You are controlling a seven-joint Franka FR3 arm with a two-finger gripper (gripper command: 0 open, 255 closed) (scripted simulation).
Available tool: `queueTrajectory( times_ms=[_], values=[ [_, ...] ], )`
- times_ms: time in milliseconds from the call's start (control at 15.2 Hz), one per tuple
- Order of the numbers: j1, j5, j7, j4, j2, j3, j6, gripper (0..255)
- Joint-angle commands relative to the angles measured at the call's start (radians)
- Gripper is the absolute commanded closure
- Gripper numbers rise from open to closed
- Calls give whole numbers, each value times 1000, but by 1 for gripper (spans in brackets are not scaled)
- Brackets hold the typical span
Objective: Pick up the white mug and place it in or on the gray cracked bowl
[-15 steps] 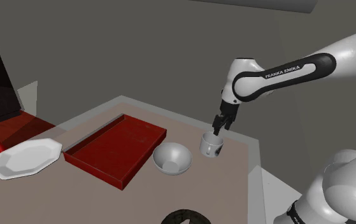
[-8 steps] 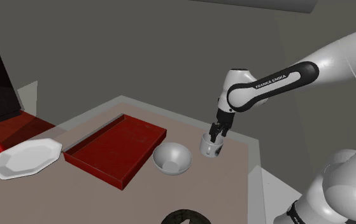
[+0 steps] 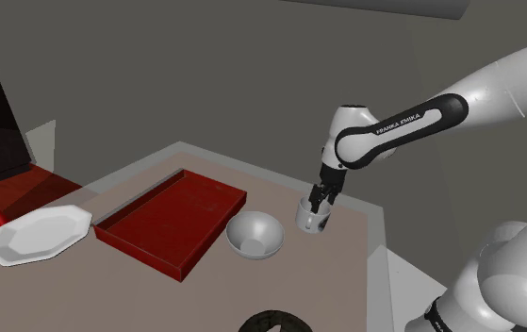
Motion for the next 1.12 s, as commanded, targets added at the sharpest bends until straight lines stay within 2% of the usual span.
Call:
queueTrajectory(
  times_ms=[0, 594, 1056],
  values=[
    [0, 0, 0, 0, 0, 0, 0, 255],
    [0, 0, 0, 0, 0, 0, 0, 255],
    [-2, -8, 9, 43, -64, 2, -107, 255]
  ],
)
